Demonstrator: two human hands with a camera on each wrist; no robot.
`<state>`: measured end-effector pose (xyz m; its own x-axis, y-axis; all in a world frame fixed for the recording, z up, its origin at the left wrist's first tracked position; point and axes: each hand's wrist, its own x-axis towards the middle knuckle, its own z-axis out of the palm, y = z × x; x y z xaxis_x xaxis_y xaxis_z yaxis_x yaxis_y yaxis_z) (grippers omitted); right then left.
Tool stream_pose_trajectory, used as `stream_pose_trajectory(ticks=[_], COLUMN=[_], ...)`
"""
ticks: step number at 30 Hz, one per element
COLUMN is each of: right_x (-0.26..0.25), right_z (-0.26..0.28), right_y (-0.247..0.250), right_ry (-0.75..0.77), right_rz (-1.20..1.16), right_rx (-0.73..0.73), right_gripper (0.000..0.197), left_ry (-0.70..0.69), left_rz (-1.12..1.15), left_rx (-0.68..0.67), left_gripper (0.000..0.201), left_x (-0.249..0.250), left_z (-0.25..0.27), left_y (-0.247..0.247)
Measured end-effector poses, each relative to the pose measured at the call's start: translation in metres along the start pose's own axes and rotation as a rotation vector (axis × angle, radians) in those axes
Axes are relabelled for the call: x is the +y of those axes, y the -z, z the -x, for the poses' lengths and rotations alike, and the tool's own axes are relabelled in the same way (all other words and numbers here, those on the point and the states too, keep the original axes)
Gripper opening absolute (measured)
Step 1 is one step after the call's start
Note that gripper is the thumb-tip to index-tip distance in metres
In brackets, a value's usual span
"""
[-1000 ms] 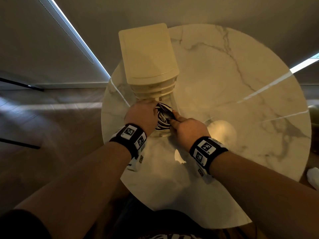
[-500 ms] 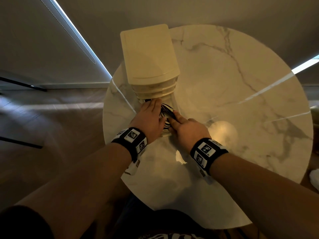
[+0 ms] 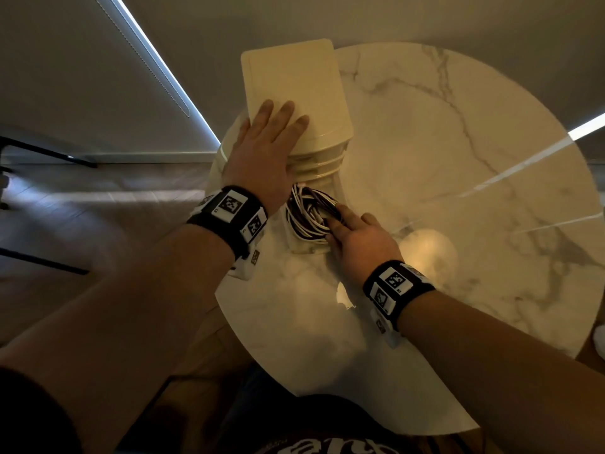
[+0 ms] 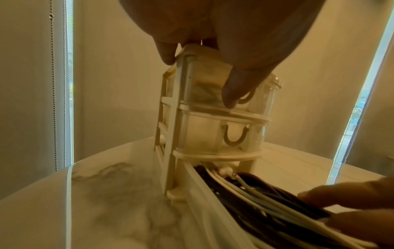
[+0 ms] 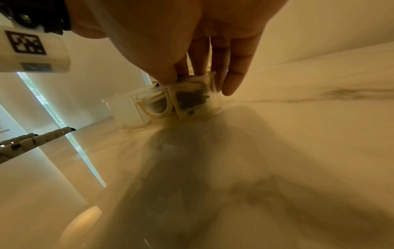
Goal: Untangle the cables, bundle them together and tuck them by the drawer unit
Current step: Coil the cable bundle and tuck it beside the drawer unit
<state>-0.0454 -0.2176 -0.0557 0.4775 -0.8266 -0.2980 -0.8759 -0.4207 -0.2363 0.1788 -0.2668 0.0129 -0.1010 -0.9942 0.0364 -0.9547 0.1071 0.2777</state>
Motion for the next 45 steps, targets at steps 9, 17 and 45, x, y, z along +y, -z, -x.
stream_pose_trajectory(ticks=[9,17,45], right_x=[-0.015,0.005,0.032], right_z=[-0.059,-0.035,-0.086], right_y=[0.022,0.017,0.046], right_ry=[-0.045,-0.004,-0.035], right_rz=[-0.06,-0.308,-0.442], right_rx=[-0.016,0.178,0.064], right_gripper=[0.046,0.061,0.052], left_ry=[0.001,0.1,0.491], left_rz=[0.079,0.347,0.804], left_rx=[0.045,0.241,-0.008], left_gripper=[0.07,0.09,0.114], left_x=[0.001,-0.005,-0.039], left_z=[0.0,0.028,0.027], left_y=[0.002,-0.009,-0.084])
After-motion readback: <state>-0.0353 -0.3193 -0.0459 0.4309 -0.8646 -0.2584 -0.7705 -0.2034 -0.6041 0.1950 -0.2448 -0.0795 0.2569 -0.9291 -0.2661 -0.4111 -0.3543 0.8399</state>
